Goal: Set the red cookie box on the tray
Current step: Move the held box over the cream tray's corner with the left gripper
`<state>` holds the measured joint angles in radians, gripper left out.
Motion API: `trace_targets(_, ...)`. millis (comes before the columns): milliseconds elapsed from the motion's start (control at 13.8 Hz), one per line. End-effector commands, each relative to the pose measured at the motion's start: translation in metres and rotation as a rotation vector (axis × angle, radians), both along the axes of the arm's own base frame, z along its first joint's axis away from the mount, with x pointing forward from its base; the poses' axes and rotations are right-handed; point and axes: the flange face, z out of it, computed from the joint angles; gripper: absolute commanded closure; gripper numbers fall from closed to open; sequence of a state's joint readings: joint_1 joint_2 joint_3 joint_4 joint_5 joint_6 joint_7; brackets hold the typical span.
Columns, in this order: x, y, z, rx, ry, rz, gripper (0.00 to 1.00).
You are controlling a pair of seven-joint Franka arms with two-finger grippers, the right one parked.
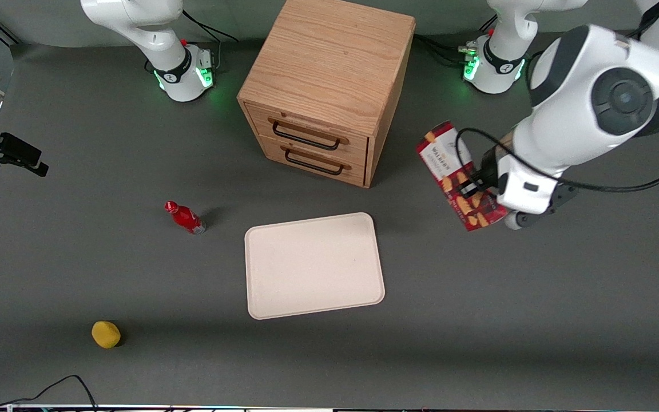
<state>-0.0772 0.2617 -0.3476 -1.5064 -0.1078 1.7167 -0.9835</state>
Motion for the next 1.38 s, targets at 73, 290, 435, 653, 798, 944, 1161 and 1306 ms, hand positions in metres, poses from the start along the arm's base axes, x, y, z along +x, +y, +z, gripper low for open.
trace_targets(73,0.021,-0.064,-0.030,-0.040,-0.032,0.159,0.96)
trace_targets(290,0.043,-0.090,-0.066,-0.032,-0.061,0.265,0.96)
trace_targets(435,0.039,-0.131,-0.084,-0.002,-0.104,0.260,0.96)
trace_targets(653,0.032,-0.173,-0.120,0.052,-0.145,0.204,0.96)
trace_targets(798,0.028,-0.190,-0.137,0.073,-0.172,0.172,0.96)
trace_targets(944,0.026,-0.199,-0.156,0.098,-0.218,0.120,0.96)
trace_targets(1161,0.021,-0.213,-0.195,0.142,-0.255,-0.004,0.96)
trace_targets(1306,0.024,-0.217,-0.208,0.124,-0.282,-0.049,0.96)
